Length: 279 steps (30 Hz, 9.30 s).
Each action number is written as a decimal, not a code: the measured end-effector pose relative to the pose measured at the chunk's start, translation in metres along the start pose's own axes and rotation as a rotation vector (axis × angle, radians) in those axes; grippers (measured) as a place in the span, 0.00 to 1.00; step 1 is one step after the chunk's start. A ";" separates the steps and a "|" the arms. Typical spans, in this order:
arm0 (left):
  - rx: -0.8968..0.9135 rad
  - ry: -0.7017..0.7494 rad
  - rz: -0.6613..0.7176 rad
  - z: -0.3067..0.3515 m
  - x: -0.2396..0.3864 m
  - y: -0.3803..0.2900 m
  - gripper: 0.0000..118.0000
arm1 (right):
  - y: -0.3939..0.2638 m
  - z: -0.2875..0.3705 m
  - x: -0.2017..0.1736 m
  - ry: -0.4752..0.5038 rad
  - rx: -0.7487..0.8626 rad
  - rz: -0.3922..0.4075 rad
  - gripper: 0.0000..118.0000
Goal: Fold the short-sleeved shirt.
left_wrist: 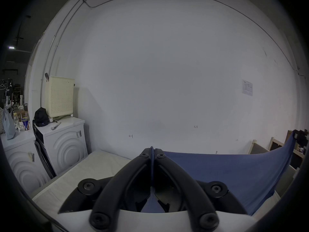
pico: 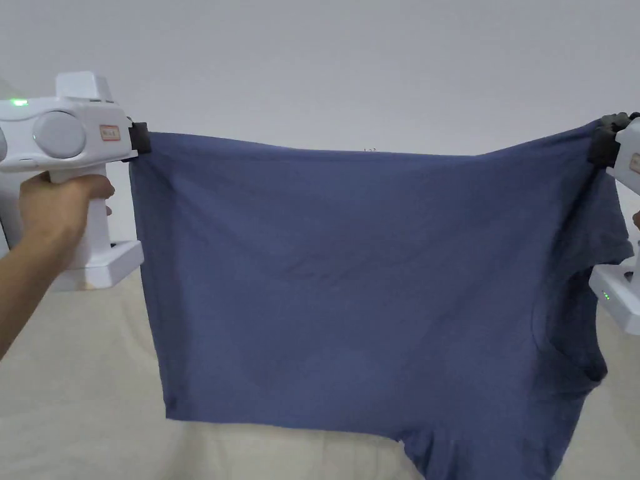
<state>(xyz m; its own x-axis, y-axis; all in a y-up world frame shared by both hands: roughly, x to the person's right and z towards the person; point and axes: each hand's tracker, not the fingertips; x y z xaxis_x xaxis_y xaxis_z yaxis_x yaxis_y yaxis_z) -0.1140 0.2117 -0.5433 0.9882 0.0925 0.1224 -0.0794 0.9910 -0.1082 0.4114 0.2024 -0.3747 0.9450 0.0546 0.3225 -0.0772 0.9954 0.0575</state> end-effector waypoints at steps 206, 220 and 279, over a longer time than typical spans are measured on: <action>-0.157 -0.053 -0.025 0.259 0.016 -0.344 0.07 | -0.262 0.302 -0.024 -0.014 -0.289 -0.023 0.07; -0.481 -0.032 0.003 0.204 -0.029 -0.381 0.00 | -0.274 0.289 -0.025 0.006 -0.338 -0.022 0.01; -0.896 0.077 0.137 0.232 -0.096 -0.458 0.05 | -0.435 0.307 0.040 -0.046 -1.042 -0.311 0.09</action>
<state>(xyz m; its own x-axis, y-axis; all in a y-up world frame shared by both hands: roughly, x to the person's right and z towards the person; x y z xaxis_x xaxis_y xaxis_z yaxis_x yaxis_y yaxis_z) -0.2028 -0.2290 -0.2770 0.9862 0.1651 -0.0109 -0.0967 0.5221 -0.8474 0.3852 -0.2526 -0.0962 0.8622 -0.1928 0.4685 0.4912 0.5444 -0.6799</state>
